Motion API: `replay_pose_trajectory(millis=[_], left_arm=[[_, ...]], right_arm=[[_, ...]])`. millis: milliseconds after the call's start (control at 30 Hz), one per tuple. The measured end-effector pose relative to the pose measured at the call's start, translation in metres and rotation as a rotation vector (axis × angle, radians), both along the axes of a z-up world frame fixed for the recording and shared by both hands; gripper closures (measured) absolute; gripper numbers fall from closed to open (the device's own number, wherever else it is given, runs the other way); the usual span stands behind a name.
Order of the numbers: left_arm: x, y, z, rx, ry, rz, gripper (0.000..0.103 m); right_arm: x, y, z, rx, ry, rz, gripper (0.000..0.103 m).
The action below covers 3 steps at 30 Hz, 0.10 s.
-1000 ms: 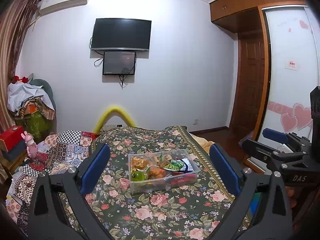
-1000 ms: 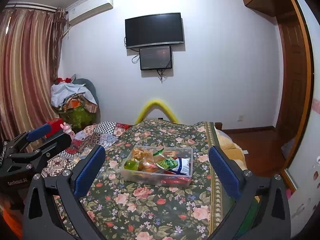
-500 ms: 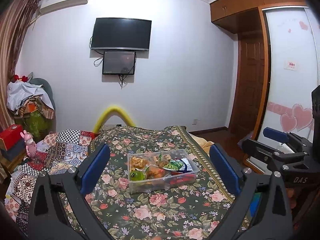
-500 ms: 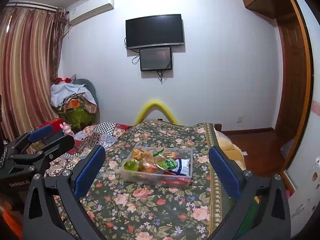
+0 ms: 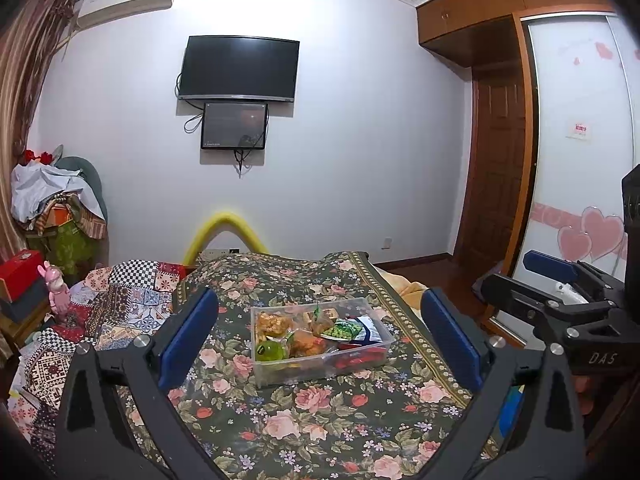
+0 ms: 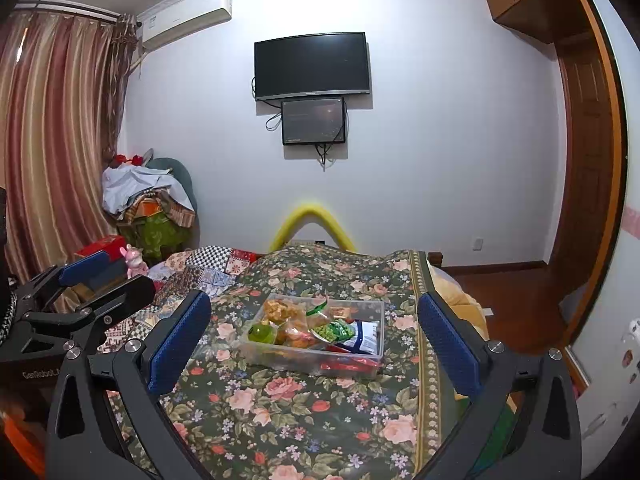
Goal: Organize snacks
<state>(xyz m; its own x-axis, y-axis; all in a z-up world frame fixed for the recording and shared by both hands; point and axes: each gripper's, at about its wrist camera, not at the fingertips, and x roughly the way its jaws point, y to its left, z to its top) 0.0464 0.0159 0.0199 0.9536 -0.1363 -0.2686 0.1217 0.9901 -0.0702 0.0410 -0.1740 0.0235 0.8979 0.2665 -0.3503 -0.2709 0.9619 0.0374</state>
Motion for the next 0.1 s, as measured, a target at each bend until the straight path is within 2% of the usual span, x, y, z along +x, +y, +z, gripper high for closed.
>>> replay_pose_trajectory(millis=[100], left_arm=[[0.0000, -0.0012, -0.0002, 0.001, 0.001, 0.002, 0.000]], right_arm=[[0.0007, 0.0003, -0.0002, 0.003, 0.002, 0.001, 0.000]])
